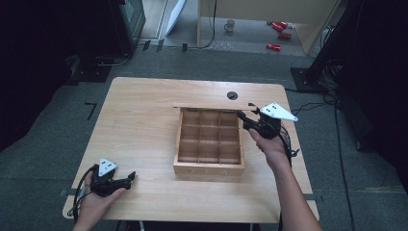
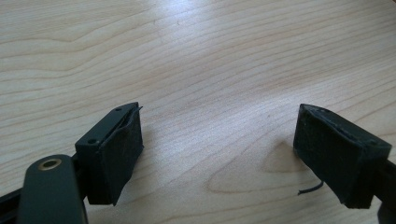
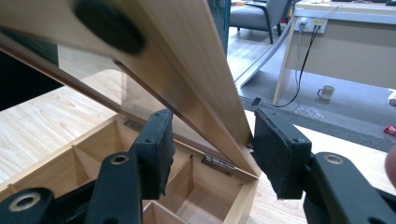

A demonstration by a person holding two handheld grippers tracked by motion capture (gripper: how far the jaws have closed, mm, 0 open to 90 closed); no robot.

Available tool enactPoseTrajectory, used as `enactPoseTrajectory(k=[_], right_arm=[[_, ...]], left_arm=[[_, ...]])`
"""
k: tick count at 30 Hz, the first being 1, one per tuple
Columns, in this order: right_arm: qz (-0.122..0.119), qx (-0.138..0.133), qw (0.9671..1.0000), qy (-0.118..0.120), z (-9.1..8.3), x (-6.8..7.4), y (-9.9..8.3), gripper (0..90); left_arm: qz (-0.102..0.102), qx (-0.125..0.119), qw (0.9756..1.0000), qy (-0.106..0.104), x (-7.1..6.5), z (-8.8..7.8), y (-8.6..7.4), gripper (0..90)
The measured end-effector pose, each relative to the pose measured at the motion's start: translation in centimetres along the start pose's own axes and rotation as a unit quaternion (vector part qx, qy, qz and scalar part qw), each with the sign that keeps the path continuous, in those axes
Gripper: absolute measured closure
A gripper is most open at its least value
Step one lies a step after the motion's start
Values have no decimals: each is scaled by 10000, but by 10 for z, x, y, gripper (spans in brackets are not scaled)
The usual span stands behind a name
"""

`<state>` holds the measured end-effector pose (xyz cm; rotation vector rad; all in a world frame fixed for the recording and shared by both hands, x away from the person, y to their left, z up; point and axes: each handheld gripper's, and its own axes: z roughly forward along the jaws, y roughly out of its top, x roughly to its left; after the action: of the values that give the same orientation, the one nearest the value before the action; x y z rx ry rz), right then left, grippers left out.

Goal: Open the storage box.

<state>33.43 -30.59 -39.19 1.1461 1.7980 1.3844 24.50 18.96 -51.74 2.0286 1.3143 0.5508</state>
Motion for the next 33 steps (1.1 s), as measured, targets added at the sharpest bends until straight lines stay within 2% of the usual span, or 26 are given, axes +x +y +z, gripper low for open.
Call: enactPoseTrajectory(k=[8, 16, 20, 22, 27, 33], right_arm=[[-73, 168, 9998, -85, 16, -6, -2, 493], [67, 83, 9999, -16, 28, -16, 1, 496], [13, 122, 9999, 30, 34, -20, 2, 496], [-122, 160, 9998, 58, 40, -21, 2, 501], [-44, 148, 9999, -14, 45, -22, 4, 505], [12, 121, 9999, 2, 51, -30, 8, 560]], left_arm=[[-22, -8, 10000, -16, 0, 0, 0, 163], [-35, -11, 10000, -30, 1, 0, 0, 163], [-33, -7, 10000, -34, 1, 0, 0, 163], [-41, -16, 10000, -42, 1, 0, 0, 163], [-52, -19, 10000, -49, 1, 0, 0, 163], [-61, -21, 10000, -62, 1, 0, 0, 163]])
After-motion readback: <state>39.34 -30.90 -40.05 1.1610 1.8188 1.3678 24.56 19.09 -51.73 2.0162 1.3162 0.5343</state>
